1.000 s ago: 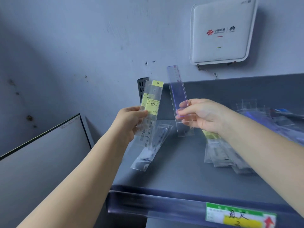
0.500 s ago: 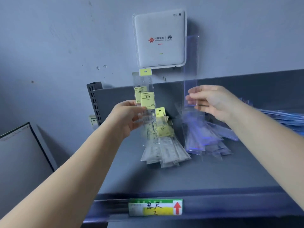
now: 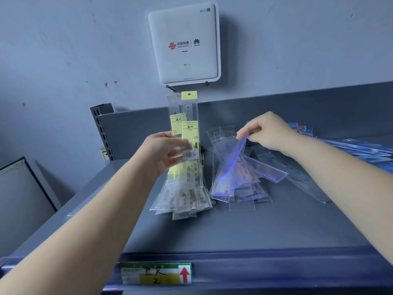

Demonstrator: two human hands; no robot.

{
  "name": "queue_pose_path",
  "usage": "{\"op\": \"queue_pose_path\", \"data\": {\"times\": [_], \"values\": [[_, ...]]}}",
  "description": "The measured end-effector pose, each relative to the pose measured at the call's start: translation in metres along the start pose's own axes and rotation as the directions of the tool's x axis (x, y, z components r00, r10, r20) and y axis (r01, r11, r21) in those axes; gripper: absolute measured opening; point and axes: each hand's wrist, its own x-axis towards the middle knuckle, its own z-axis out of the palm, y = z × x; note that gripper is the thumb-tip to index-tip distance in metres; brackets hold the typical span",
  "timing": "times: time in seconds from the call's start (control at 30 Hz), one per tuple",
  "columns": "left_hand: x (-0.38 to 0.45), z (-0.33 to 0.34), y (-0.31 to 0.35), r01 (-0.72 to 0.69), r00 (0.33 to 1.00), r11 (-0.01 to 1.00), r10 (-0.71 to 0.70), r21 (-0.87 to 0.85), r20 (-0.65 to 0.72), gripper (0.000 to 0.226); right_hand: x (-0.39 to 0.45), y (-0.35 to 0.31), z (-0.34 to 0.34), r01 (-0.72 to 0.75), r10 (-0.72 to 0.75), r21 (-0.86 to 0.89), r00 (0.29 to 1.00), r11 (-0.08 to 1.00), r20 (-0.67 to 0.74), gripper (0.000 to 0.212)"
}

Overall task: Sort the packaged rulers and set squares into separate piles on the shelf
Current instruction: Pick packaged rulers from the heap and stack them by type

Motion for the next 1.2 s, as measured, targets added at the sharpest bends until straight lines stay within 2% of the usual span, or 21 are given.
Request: {"op": "queue_pose_path", "data": {"times": [0.07,0.13,0.2,0.3,0.37,0.47,0.57,0.63,0.67,0.73,0.8,0.83,0.87,0.9,0.93,0.97,1.07,1.2], "values": [[0.001,0.004,-0.001,0.004,1.000,1.000,-0.004,0.014,0.012,0.021,0.002,-0.001,0.002,-0.020,0.022,0.040,0.999,0.999,-0.033,0.040],[0.003,0.008,-0.003,-0.001,1.000,0.999,0.000,0.033,0.028,0.021,0.004,-0.010,0.008,-0.038,0.039,0.226,0.999,0.973,-0.003,0.026],[0.005,0.011,-0.006,-0.016,0.999,0.998,0.014,0.053,0.046,0.022,0.005,-0.022,0.018,-0.091,0.045,0.370,0.990,0.924,0.131,0.008],[0.004,0.011,-0.007,-0.047,0.997,0.997,0.043,0.065,0.070,0.022,0.005,-0.038,0.036,-0.178,0.051,0.439,0.957,0.881,0.285,0.013],[0.002,0.008,-0.007,-0.071,0.996,0.995,0.067,0.073,0.065,0.023,0.006,-0.047,0.046,-0.208,0.060,0.494,0.952,0.844,0.299,0.004],[-0.002,-0.004,-0.005,-0.108,0.994,0.989,0.104,0.097,0.041,0.016,0.009,-0.054,0.051,-0.250,0.095,0.584,0.954,0.772,0.284,0.009],[-0.001,-0.025,-0.006,-0.103,0.995,0.990,0.102,0.093,0.017,0.011,0.012,-0.058,0.049,-0.235,0.099,0.622,0.964,0.747,0.245,0.011],[0.000,-0.036,-0.010,-0.095,0.995,0.965,0.090,0.245,0.031,0.016,0.013,-0.060,0.048,-0.212,0.087,0.640,0.971,0.738,0.222,0.012],[0.002,-0.040,-0.013,-0.099,0.995,0.915,0.088,0.391,0.046,0.024,0.012,-0.061,0.049,-0.205,0.077,0.648,0.972,0.734,0.220,0.013],[0.005,-0.047,-0.017,-0.116,0.993,0.753,0.085,0.648,0.078,0.035,0.012,-0.066,0.054,-0.187,0.051,0.656,0.974,0.731,0.221,0.013],[0.008,-0.057,-0.016,-0.136,0.989,0.626,0.130,0.768,0.069,0.037,0.011,-0.072,0.064,-0.163,0.050,0.560,0.976,0.812,0.212,0.005],[0.010,-0.065,-0.015,-0.143,0.986,0.603,0.159,0.785,0.057,0.037,0.011,-0.073,0.070,-0.129,0.061,0.396,0.982,0.909,0.180,0.007],[0.011,-0.074,-0.014,-0.147,0.983,0.599,0.180,0.787,0.047,0.035,0.012,-0.072,0.077,-0.081,0.063,0.123,0.988,0.989,0.144,0.022],[0.012,-0.085,-0.013,-0.150,0.980,0.597,0.196,0.788,0.038,0.032,0.013,-0.072,0.085,-0.041,0.063,-0.174,0.991,0.984,0.122,0.039],[0.014,-0.096,-0.012,-0.149,0.977,0.582,0.211,0.799,0.029,0.031,0.013,-0.072,0.092,-0.002,0.047,-0.383,0.993,0.924,0.109,0.051],[0.014,-0.109,-0.012,-0.142,0.975,0.552,0.222,0.822,0.019,0.033,0.012,-0.074,0.097,0.024,0.028,-0.473,0.994,0.881,0.102,0.057],[0.011,-0.144,-0.014,-0.084,0.981,0.421,0.192,0.903,0.001,0.049,0.012,-0.087,0.108,0.070,-0.023,-0.420,0.993,0.905,0.115,0.056],[0.014,-0.178,-0.027,0.027,1.000,0.177,0.000,0.984,-0.028,0.068,0.007,-0.117,0.132,0.168,-0.104,-0.326,0.973,0.930,0.204,0.037]]}}
